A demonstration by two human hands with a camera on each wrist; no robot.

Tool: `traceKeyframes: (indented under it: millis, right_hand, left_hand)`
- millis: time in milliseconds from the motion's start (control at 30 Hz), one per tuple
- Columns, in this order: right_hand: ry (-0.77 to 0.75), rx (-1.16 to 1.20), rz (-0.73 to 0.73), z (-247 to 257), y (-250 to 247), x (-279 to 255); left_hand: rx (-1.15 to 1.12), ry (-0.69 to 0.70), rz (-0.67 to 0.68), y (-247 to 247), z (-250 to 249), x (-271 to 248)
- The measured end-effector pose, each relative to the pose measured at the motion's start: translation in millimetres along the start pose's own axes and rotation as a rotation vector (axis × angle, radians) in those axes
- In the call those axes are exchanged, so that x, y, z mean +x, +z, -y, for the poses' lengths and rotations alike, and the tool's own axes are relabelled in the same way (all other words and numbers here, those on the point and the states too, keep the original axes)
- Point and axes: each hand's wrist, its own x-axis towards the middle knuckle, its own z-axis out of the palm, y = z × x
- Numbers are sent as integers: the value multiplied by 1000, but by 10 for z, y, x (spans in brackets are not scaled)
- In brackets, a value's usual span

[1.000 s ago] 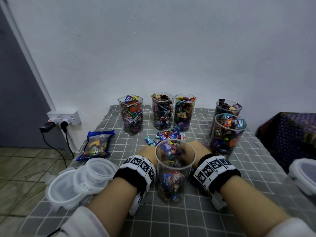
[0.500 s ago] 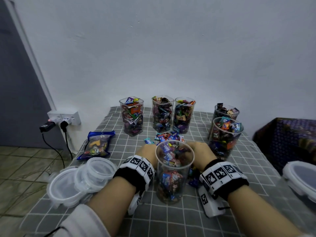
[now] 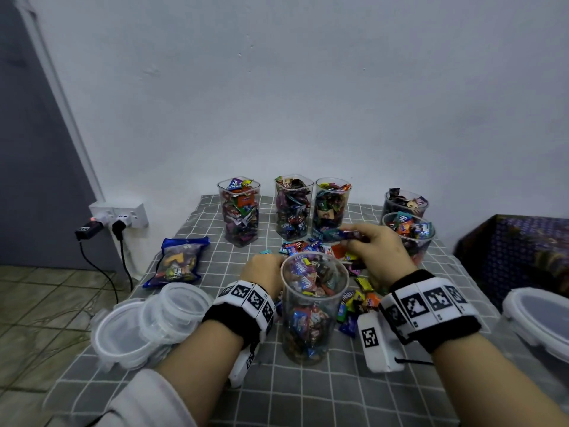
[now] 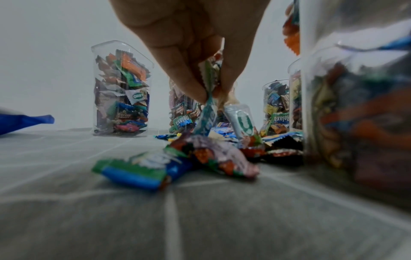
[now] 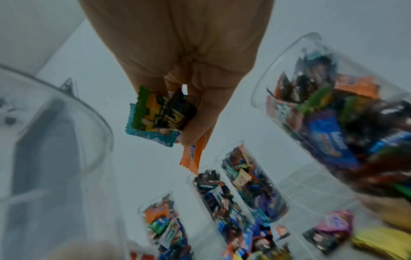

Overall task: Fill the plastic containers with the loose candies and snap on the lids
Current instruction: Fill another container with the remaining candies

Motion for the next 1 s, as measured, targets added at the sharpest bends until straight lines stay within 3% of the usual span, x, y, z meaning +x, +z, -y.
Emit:
traceKeyframes:
  millis: [233,467,633,767,1000]
  right_hand:
    - [-172,7,10,401,-9,-202]
    - [-424,-277,58,526,147,-427]
    - [-441,-364,114,531,133,-528]
    - [-423,-362,131,518,120,-574]
    - [-383,-252,42,403,71,-662]
  left_hand:
    - [-102,13,-59,-25,33,-61]
    - [-99,-14,-110,-50,78,-98]
    - [-145,-1,-118,-71,43,-143]
    - [-289,3,-200,-111,69,-183]
    - [-453,-27,-354,-340,64,-286]
